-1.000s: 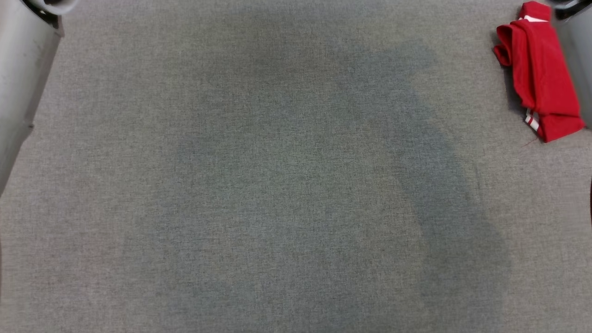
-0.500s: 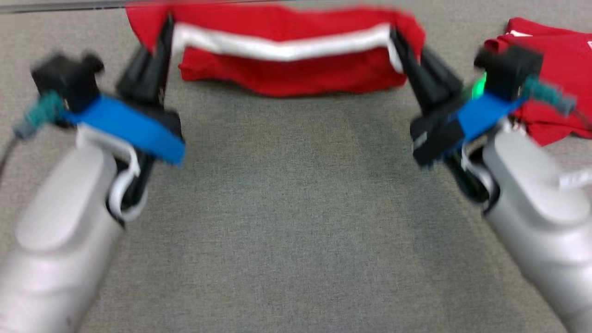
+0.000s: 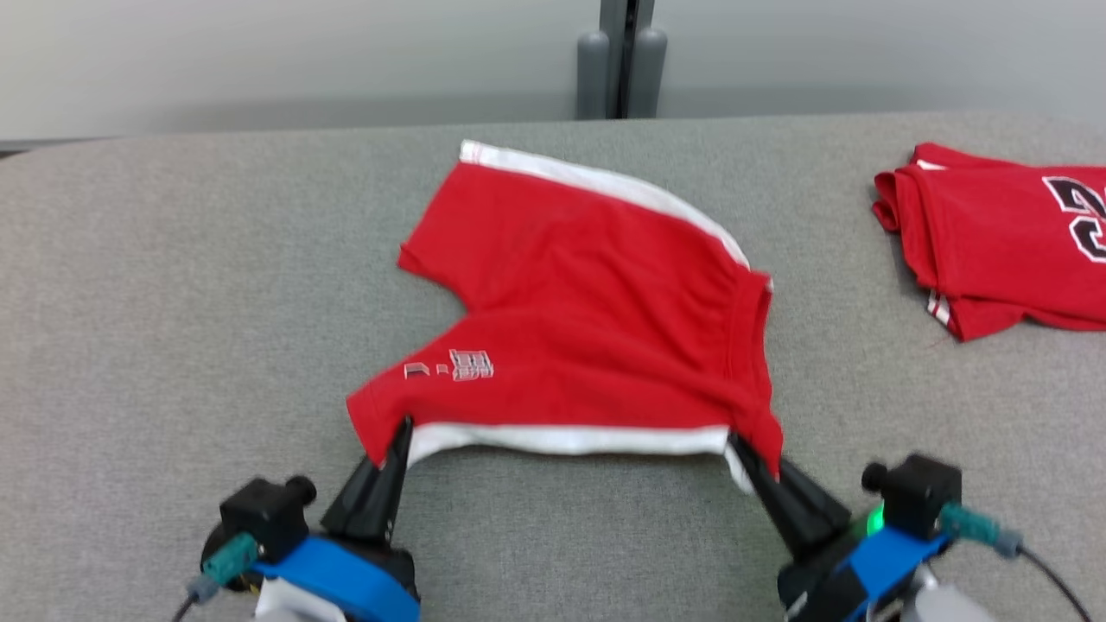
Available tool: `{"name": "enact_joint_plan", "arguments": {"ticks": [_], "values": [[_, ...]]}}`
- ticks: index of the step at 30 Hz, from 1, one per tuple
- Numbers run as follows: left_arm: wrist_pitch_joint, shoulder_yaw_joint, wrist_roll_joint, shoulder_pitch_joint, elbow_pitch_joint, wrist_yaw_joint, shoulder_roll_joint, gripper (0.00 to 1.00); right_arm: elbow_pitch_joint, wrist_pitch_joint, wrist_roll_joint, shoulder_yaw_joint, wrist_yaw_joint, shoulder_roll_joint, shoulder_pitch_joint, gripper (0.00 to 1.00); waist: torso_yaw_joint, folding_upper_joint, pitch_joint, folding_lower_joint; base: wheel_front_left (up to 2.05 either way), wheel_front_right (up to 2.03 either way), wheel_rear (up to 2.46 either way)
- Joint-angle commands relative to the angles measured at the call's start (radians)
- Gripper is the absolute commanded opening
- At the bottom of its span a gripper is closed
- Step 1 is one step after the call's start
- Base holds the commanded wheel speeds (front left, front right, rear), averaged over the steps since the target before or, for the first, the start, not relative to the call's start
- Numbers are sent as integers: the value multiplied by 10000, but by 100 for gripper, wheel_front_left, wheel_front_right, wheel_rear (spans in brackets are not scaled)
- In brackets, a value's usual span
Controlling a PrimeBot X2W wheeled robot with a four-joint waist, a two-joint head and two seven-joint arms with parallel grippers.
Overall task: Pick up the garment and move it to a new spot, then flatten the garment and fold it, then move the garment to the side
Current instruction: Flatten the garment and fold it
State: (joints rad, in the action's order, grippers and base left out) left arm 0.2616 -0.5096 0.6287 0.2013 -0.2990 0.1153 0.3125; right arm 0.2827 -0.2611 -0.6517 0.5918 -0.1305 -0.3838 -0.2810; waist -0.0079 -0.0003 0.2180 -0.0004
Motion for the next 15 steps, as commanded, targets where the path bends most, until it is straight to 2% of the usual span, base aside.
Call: {"name": "enact_joint_plan", "arguments": {"ticks": [1,7,15], "values": [[45,12,-94,-338,42,59,-33,0,-151,-48,165,26,-6,-68,524,0,-43,3,-257,4,0,0,0],[44,273,-215,-1899,295,110,-88,0,-721,-38,398,47,-5,60,2580,0,37,3,-1077,4,0,0,0],[44,588,-453,-3037,781,150,196,0,-1908,358,814,-428,-5,190,4407,0,56,3,-1239,4,0,0,0]]}}
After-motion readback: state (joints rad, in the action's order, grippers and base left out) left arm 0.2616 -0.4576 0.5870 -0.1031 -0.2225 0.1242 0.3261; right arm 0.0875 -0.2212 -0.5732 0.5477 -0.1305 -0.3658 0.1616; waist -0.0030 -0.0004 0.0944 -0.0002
